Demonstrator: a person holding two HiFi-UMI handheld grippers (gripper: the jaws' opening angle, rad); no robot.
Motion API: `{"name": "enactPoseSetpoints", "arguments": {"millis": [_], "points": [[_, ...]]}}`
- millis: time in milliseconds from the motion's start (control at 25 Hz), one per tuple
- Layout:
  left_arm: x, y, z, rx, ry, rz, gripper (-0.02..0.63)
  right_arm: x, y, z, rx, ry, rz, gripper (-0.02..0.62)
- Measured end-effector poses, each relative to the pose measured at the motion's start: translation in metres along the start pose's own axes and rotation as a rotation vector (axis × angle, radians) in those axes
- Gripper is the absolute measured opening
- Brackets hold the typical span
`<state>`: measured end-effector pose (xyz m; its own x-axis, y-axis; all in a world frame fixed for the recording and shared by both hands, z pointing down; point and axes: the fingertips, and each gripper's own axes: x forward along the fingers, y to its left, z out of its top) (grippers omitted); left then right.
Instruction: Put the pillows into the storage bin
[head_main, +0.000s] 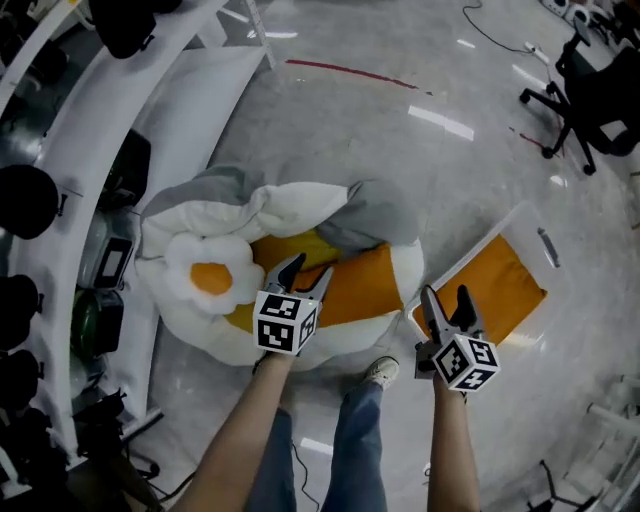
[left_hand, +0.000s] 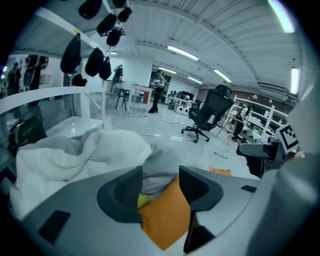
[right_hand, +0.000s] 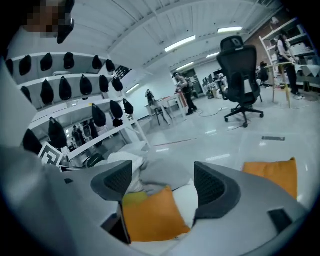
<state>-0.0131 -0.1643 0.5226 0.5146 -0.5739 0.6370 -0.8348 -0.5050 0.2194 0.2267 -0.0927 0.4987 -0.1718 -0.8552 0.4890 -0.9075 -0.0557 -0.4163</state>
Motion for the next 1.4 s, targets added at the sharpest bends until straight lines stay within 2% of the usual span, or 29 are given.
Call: {"name": "enactPoseSetpoints", "arguments": {"millis": [160,320,520,720,880,1040,1240,1320,1400], "points": [[-0.017,0.061,-0.053,-0.143,0.031,0.094,0.253,0.051,0.034,-0.041,-0.075,0.140,0.094,0.370],[-0.021,0.087,-0.120,-0.271,0.086,0.154,0.295,0.088,0.045,-0.087,-0.190,0.299,0.162,0.370],[-0.002,0.102,-0.194,-0.383,0.157,0.180,0.319,0.125,0.035,-0.140,-0.308,0.471,0.206,0.371],[0.026,0.114,-0.243,-0.440,0.209,0.177,0.334,0.149,0.016,-0.176,-0.390,0.569,0.201,0.406],[0.039,0.120,-0.255,-0.507,0.207,0.161,0.344,0.159,0.009,-0.204,-0.364,0.658,0.218,0.416],[0.051,0.120,-0.256,-0.562,0.220,0.123,0.322,0.170,0.009,-0.212,-0.333,0.683,0.191,0.402],[0.051,0.113,-0.249,-0.573,0.240,0.080,0.239,0.165,0.018,-0.211,-0.334,0.684,0.165,0.281],[0.043,0.109,-0.245,-0.558,0.242,0.077,0.205,0.156,0.028,-0.205,-0.358,0.657,0.163,0.226],[0.032,0.107,-0.233,-0.543,0.220,0.085,0.196,0.147,0.039,-0.193,-0.370,0.607,0.159,0.208]]}}
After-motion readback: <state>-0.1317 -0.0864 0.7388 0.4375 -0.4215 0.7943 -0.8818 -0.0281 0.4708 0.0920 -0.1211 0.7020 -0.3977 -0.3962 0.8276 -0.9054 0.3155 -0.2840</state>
